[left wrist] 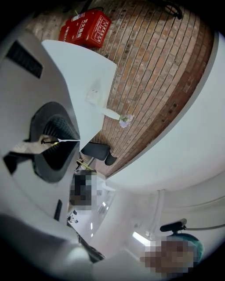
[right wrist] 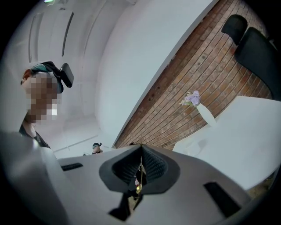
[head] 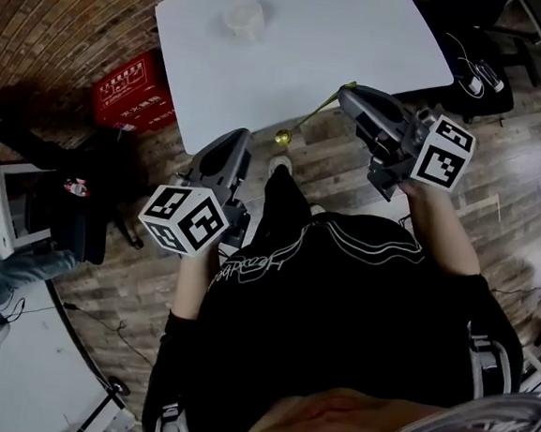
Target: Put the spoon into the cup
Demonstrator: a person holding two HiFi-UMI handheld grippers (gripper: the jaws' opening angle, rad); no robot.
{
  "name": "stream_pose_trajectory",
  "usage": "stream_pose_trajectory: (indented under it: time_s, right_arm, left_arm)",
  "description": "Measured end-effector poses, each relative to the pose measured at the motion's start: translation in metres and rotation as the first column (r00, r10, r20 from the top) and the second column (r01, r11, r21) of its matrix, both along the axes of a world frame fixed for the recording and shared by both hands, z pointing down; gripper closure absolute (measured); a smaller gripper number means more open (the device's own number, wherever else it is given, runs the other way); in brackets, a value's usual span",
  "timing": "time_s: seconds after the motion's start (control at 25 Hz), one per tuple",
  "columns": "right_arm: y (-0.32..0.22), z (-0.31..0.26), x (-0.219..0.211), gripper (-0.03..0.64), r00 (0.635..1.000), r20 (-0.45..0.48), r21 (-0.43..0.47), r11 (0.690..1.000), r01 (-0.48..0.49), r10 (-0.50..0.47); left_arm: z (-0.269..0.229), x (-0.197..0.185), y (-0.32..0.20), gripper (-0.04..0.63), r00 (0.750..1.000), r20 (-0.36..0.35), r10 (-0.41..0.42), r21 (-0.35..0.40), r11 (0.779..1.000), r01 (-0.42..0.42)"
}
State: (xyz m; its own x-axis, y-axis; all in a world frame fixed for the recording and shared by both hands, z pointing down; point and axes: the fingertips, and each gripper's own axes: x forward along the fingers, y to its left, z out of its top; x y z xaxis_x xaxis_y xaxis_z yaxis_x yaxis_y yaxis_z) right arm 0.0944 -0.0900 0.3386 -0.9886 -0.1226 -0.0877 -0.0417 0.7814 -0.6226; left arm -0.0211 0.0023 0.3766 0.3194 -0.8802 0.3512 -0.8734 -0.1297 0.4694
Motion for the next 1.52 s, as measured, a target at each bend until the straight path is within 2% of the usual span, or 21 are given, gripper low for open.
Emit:
stream_pose_trajectory:
  time_s: [0.8, 1.28, 1.52]
  right_arm:
    - [-0.136, 0.011, -0.118, 0.617, 0.983, -0.1, 0.011, 0.988, -0.155, 0.156]
    - [-0.178, -0.003, -0.171, 0.617, 0.973, -0.112, 0.078, 0.977, -0.196, 0.204]
    - [-0.202, -0.002, -0.2, 0.617, 0.967, -0.112, 0.098, 0.971, -0.217, 0.228]
  left_arm:
    - [0.015, -0.138, -0.157, 0.588, 0.994, -0.049, 0.097, -0.03, 0.995, -0.099]
    - [0.015, -0.185, -0.202, 0.588, 0.99, -0.054, 0.132, -0.029, 0.991, -0.134]
    - [0.03, -0.203, -0.216, 0.588, 0.988, -0.07, 0.137, -0.048, 0.989, -0.14]
